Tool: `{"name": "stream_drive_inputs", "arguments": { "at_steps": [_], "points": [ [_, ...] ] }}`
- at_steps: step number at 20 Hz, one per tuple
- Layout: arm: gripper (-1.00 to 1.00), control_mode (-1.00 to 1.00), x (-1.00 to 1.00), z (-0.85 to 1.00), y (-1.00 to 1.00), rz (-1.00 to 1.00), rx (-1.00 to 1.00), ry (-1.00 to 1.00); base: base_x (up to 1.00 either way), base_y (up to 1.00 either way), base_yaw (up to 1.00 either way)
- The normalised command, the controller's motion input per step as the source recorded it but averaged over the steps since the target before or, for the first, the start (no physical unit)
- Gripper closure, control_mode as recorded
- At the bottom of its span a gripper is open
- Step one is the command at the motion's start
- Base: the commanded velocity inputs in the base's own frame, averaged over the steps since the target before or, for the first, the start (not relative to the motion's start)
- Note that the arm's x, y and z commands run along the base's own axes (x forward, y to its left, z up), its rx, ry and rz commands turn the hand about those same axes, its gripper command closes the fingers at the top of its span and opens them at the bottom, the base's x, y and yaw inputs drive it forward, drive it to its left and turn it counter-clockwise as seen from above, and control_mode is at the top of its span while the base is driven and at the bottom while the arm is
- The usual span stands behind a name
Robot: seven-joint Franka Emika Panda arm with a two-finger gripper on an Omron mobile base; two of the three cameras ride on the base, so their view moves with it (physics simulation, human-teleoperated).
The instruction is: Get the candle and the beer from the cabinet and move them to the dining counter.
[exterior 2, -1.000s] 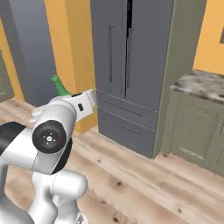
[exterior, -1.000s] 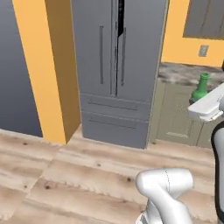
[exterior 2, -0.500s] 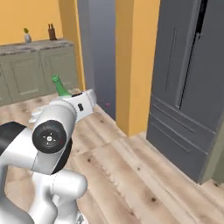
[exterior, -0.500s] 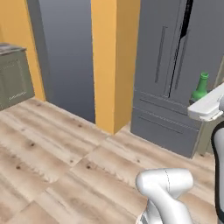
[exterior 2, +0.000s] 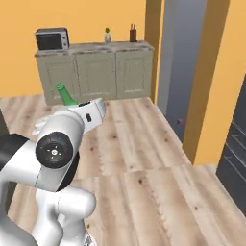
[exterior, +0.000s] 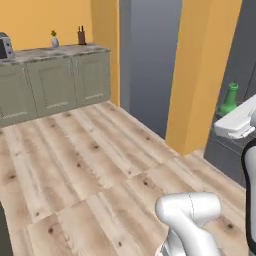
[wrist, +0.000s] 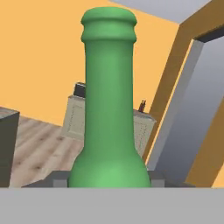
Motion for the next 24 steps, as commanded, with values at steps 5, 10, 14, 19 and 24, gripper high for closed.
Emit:
{"name": "stream_drive_inputs", "arguments": {
  "at_steps": [5,10,14,19,24],
  "points": [
    [1.00,1.00,0.00,0.00,0.00,0.00,0.00,0.00,0.07,0.00,0.58],
    [1.00,1.00,0.00,0.00,0.00,0.00,0.00,0.00,0.55,-0.18,0.52],
    [1.00,1.00,0.00,0.00,0.00,0.00,0.00,0.00,0.73,-0.34,0.50],
    [1.00,1.00,0.00,0.00,0.00,0.00,0.00,0.00,0.72,-0.32,0.51],
    [1.00,1.00,0.00,0.00,0.00,0.00,0.00,0.00,0.69,-0.31,0.52]
  ]
}}
